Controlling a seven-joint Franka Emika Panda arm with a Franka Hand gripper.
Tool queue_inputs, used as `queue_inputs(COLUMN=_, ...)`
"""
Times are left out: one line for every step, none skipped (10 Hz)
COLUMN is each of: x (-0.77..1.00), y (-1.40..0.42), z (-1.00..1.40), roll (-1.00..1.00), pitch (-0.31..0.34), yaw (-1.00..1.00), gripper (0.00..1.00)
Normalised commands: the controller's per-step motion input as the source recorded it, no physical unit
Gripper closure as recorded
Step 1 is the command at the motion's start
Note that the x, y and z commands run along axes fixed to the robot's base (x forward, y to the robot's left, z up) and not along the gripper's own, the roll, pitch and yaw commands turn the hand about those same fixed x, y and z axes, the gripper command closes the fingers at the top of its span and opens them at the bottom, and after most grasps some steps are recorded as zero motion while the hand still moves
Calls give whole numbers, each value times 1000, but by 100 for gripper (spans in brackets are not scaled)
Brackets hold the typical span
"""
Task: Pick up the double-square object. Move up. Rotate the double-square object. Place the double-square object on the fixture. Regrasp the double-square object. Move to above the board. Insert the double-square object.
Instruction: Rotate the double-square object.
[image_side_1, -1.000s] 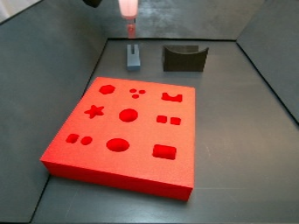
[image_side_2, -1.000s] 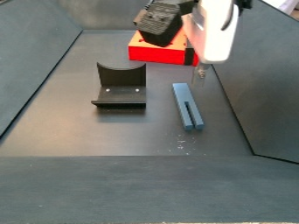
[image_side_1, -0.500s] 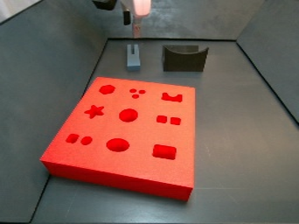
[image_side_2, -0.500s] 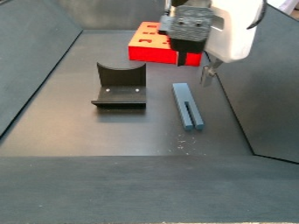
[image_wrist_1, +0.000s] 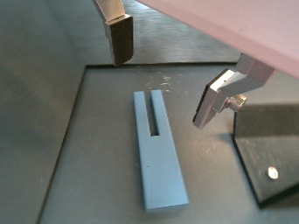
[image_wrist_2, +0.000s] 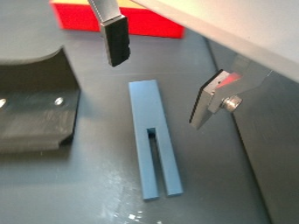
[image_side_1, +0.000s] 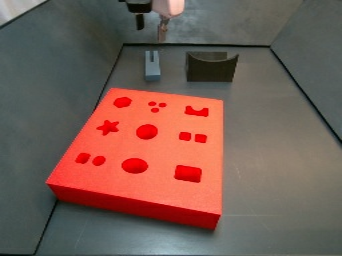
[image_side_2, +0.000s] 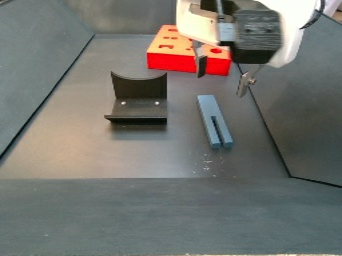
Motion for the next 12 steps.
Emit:
queue_inputs(x=40, y=0, z=-23, roll=5, pitch=-26, yaw=1000, gripper=0)
queue_inputs(x=40, y=0, z=-23, roll=5, pitch=-29, yaw=1000, gripper=0)
queue_inputs(x=39, y=0, z=-23, roll=6, pitch=-32, yaw=1000, gripper=0)
queue_inputs(x=39, y=0, z=-23, roll=6, pitch=-34, yaw=1000, gripper=0)
queue_inputs(x=39, y=0, z=-24, roll=7, pitch=-40, yaw=1000, gripper=0)
queue_inputs(x=38, y=0, z=-24, roll=8, pitch=-45, yaw=1000, gripper=0)
queue_inputs(x=38, y=-1, z=-24, roll=10, pitch=-55, yaw=1000, gripper=0)
queue_inputs(x=37, y=-1, z=-25, roll=11, pitch=-61, yaw=1000, gripper=0)
queue_inputs(x=36, y=-1, z=-26, roll=15, pitch=-81, yaw=1000, gripper=0)
queue_inputs(x=35, y=-1, z=-27, roll=15, pitch=-82, yaw=777, gripper=0)
queue_inputs(x=32, y=-1, z=-28, roll=15, pitch=-81, yaw=448, gripper=0)
queue_inputs(x=30, y=-2, z=-29, roll=14, pitch=-80, yaw=331, gripper=0)
